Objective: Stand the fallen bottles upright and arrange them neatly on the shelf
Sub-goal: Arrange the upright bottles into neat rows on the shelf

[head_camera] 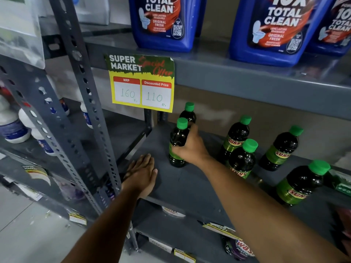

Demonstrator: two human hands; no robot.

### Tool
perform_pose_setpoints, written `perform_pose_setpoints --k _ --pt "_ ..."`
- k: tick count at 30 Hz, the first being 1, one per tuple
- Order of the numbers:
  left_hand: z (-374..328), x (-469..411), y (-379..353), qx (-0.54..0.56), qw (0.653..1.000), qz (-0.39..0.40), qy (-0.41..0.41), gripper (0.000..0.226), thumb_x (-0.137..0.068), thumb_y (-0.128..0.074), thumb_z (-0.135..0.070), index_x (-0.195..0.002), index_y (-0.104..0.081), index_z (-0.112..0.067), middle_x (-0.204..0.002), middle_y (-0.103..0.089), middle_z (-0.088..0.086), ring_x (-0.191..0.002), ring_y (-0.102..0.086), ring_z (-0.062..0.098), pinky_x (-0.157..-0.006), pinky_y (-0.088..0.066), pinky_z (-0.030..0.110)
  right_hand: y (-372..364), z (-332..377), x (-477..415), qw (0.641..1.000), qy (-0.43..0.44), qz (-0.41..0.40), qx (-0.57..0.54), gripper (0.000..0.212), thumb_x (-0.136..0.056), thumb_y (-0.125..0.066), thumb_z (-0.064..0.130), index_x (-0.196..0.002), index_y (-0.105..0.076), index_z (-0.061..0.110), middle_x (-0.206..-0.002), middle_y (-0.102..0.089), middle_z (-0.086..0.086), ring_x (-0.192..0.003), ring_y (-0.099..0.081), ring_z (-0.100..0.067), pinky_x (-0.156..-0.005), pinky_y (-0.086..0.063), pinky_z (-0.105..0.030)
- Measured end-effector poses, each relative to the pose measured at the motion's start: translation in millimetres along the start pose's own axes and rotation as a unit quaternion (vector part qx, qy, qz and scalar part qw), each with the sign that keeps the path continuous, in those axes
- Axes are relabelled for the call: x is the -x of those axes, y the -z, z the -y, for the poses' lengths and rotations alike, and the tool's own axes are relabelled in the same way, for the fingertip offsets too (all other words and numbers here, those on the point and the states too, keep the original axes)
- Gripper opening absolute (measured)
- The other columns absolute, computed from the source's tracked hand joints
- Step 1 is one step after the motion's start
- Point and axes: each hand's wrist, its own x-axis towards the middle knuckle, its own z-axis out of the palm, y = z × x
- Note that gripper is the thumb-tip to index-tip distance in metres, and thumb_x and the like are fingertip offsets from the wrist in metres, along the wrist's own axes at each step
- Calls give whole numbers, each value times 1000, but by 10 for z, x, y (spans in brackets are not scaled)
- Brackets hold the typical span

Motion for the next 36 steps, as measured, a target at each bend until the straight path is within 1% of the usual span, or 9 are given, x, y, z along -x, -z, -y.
perform_pose_setpoints --k 2,5,9,13,18,21,24,31,36 --pt "11 -7 -10 -2 1000 -3 -4 61 -94 -13 -42 -149 -13 -15 -161 -7 1 -148 -1 18 -120 -3 39 -11 -69 26 1000 7 -8 -13 89 -64 -83 26 -133 -26 19 -119 -55 -2 -107 -55 -19 -93 -47 -38" --pt "32 -1 -31 5 1000 -17 -14 68 -89 -10 -46 -148 -18 -14 -160 -14 4 -148 -6 21 -119 -7 41 -25 -138 55 999 -17 -13 -26 84 -62 -84 29 -128 -34 21 -115 -58 0 -110 -58 -22 -93 -48 -39" --pt "53 1 -50 8 1000 -25 -16 69 -88 -9 -48 -148 -20 -15 -160 -15 3 -148 -7 21 -119 -8 42 -53 -215 150 999 -3 46 -14 98 -55 -89 35 -133 -30 26 -118 -54 9 -110 -55 -14 -92 -44 -33" --pt "48 -5 -40 6 1000 -13 -12 69 -89 -11 -49 -149 -15 -16 -161 -10 2 -148 -4 19 -120 -5 41 -153 -372 251 999 -7 34 1 80 -61 -87 27 -129 -45 23 -119 -64 2 -110 -61 -17 -88 -47 -29" --pt "60 0 -39 4 1000 -12 -17 66 -91 -13 -48 -149 -15 -15 -161 -11 3 -148 -5 21 -120 -7 43 -167 -397 403 998 -11 62 -17 95 -63 -88 28 -139 -31 27 -125 -52 12 -112 -49 -7 -94 -38 -25" --pt "55 -5 -29 12 1000 -18 -20 70 -88 -9 -50 -148 -17 -15 -161 -13 3 -148 -7 21 -120 -8 42 -204 -495 447 999 -13 46 16 76 -73 -81 26 -136 -38 22 -133 -56 1 -122 -52 -17 -95 -37 -25" --pt "70 -16 -40 19 999 -17 -22 68 -90 -10 -49 -148 -17 -16 -161 -13 3 -148 -6 20 -120 -7 42 -195 -512 454 998 -16 43 41 60 -79 -75 26 -130 -45 18 -131 -59 -5 -120 -54 -22 -90 -36 -23" --pt "96 -48 -76 15 999 -15 -24 60 -95 -17 -43 -148 -17 -15 -161 -12 3 -148 -6 21 -120 -9 42 -251 -535 764 997 12 72 36 62 -82 -73 28 -134 -42 20 -129 -61 -3 -120 -55 -19 -93 -40 -25" --pt "107 -54 -83 5 1000 5 -18 62 -92 -17 -44 -150 -13 -22 -162 -6 0 -148 -1 19 -121 -6 41 -365 -545 1031 996 29 82 21 63 -80 -74 28 -134 -43 22 -129 -61 0 -119 -55 -16 -95 -43 -25"
